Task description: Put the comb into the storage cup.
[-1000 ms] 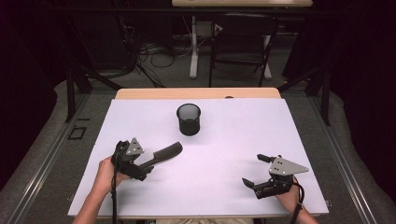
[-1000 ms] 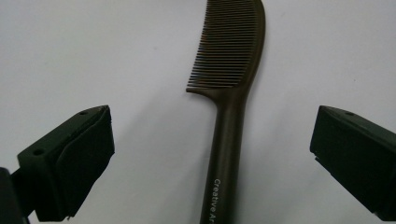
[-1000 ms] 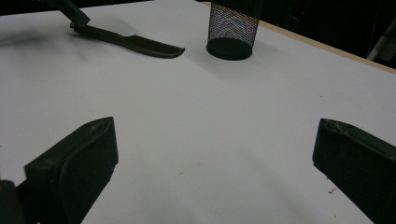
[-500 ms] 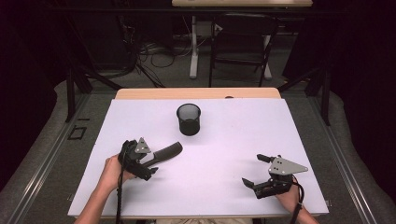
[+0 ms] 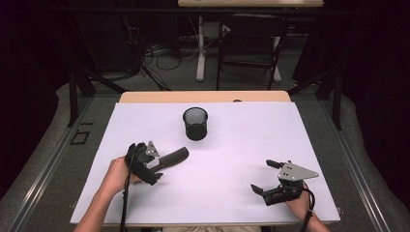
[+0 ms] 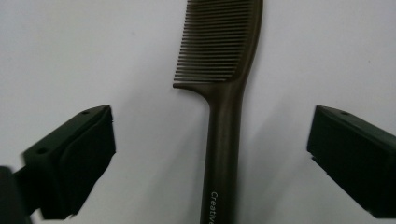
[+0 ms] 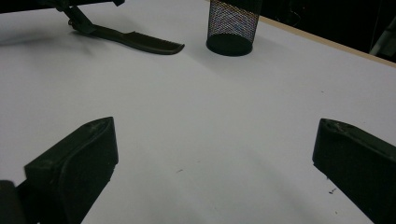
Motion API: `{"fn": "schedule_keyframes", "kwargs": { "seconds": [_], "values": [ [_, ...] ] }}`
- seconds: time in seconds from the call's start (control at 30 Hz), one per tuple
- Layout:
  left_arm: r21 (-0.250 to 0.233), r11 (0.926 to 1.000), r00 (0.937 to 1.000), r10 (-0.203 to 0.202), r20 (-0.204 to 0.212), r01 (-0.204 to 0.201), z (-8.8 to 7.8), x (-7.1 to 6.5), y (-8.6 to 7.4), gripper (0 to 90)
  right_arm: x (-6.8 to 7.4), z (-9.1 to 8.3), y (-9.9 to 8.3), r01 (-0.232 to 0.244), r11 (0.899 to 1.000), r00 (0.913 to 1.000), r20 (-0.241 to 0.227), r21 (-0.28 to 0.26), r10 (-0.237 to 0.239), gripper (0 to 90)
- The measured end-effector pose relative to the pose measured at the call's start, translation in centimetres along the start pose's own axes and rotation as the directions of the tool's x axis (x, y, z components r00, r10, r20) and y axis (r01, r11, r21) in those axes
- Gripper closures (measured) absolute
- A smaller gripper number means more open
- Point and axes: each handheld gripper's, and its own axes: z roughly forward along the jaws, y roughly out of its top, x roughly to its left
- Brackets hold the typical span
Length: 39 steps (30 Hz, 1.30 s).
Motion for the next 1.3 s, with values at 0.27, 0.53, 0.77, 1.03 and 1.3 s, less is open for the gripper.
{"fn": "schedule_keyframes", "kwargs": {
  "seconds": [0.27, 0.53, 0.77, 1.03, 1.3],
  "values": [
    [0.083, 0.9964, 0.9997, 0.016, 0.02, -0.018, 0.1, 0.5, 0.8, 24.7, 0.1, 0.0, 0.0, -0.002, 1.0, 1.0, -0.001, 0.008, 0.002, 0.0],
    [0.176, 0.9835, 0.9966, 0.03, 0.077, -0.043, 0.8, 0.8, 1.6, 45.4, 0.0, 0.0, 0.0, 0.001, 1.0, 1.0, 0.001, 0.01, -0.001, 0.0],
    [0.23, 0.9714, 0.9917, 0.032, 0.124, -0.06, 1.4, 1.1, 2.3, 59.2, 0.1, 0.1, 0.0, 0.0, 1.0, 1.0, 0.0, 0.01, 0.0, 0.0],
    [0.247, 0.9673, 0.9904, 0.021, 0.137, -0.055, 2.1, 1.3, 2.6, 64.7, 0.0, 0.1, 0.0, 0.001, 1.0, 1.0, 0.0, 0.012, -0.001, 0.0],
    [0.261, 0.9616, 0.9869, 0.045, 0.155, -0.085, 2.3, 1.3, 2.8, 70.0, 0.1, 0.1, 0.0, -0.001, 1.0, 1.0, -0.004, 0.019, 0.001, 0.0]
  ]
}}
